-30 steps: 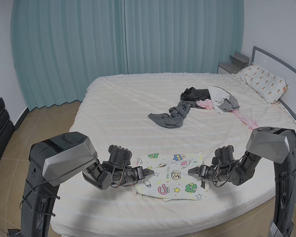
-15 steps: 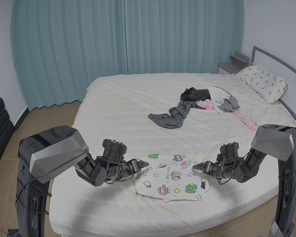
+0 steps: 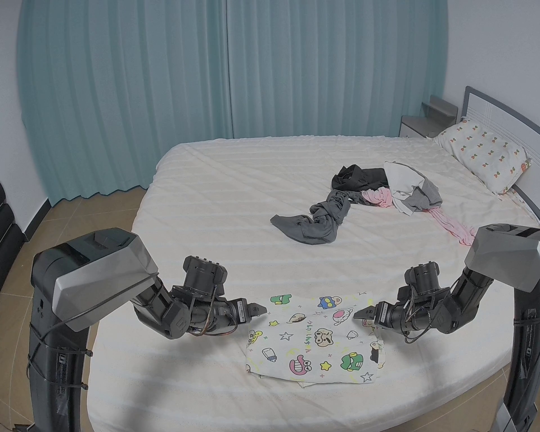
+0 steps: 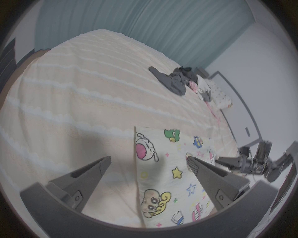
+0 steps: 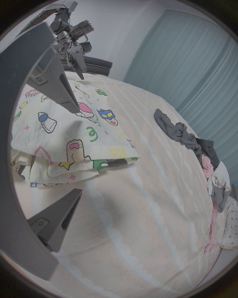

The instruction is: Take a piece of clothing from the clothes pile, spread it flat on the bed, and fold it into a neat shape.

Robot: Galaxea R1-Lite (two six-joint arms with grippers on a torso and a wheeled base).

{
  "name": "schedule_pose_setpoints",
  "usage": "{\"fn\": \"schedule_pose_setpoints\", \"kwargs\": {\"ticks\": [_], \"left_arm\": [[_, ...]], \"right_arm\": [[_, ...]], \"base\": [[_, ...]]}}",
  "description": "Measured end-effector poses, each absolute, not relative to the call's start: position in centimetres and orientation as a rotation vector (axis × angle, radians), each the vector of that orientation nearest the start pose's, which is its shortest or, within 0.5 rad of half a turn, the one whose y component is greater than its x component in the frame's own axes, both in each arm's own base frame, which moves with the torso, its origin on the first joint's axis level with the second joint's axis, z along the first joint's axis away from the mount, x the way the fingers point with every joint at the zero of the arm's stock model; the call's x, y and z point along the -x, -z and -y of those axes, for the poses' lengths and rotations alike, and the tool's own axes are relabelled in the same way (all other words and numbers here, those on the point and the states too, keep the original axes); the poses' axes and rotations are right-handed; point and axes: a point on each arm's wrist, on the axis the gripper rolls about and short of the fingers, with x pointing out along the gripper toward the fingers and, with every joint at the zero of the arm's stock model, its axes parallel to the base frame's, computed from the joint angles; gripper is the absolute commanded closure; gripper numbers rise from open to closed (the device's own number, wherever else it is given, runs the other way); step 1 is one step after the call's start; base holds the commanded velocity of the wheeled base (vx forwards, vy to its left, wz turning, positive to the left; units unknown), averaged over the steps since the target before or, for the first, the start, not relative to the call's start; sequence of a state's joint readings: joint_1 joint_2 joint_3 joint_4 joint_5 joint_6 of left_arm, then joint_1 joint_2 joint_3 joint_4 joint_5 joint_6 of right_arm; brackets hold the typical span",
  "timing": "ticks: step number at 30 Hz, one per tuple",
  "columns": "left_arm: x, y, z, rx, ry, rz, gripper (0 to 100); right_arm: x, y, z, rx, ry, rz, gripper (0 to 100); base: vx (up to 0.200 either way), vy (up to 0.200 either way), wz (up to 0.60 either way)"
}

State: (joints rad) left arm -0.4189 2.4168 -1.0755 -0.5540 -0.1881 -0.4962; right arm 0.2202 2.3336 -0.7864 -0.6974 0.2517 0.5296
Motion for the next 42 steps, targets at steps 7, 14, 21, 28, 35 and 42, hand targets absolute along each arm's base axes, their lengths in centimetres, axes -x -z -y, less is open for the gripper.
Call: {"fn": "schedule_pose_setpoints", "kwargs": {"ticks": [7, 14, 21, 28, 35, 42], "left_arm": [[-37.4, 4.0, 17.9, 0.324, 0.386, -0.935, 0], [-37.6, 4.5, 19.5, 0.314, 0.419, -0.926, 0], [-37.7, 4.8, 20.3, 0.309, 0.43, -0.928, 0], [-37.5, 4.9, 20.9, 0.306, 0.445, -0.931, 100], [-37.2, 4.9, 21.5, 0.317, 0.444, -0.954, 100], [-36.8, 4.7, 21.7, 0.351, 0.43, -0.964, 100]], "right_arm": [[-34.2, 3.6, -8.9, -0.447, -0.234, -0.966, 0], [-33.6, 4.7, -10.5, -0.363, -0.234, -0.985, 0], [-33.2, 5.7, -11.9, -0.336, -0.24, -1.003, 0], [-33.1, 5.9, -12.6, -0.344, -0.248, -1.011, 100], [-33.5, 5.7, -13.2, -0.414, -0.23, -1.007, 100], [-33.6, 5.0, -13.1, -0.452, -0.23, -0.997, 100]], "base": [[0.0, 0.0, 0.0], [0.0, 0.0, 0.0], [0.0, 0.0, 0.0], [0.0, 0.0, 0.0], [0.0, 0.0, 0.0], [0.0, 0.0, 0.0]]}}
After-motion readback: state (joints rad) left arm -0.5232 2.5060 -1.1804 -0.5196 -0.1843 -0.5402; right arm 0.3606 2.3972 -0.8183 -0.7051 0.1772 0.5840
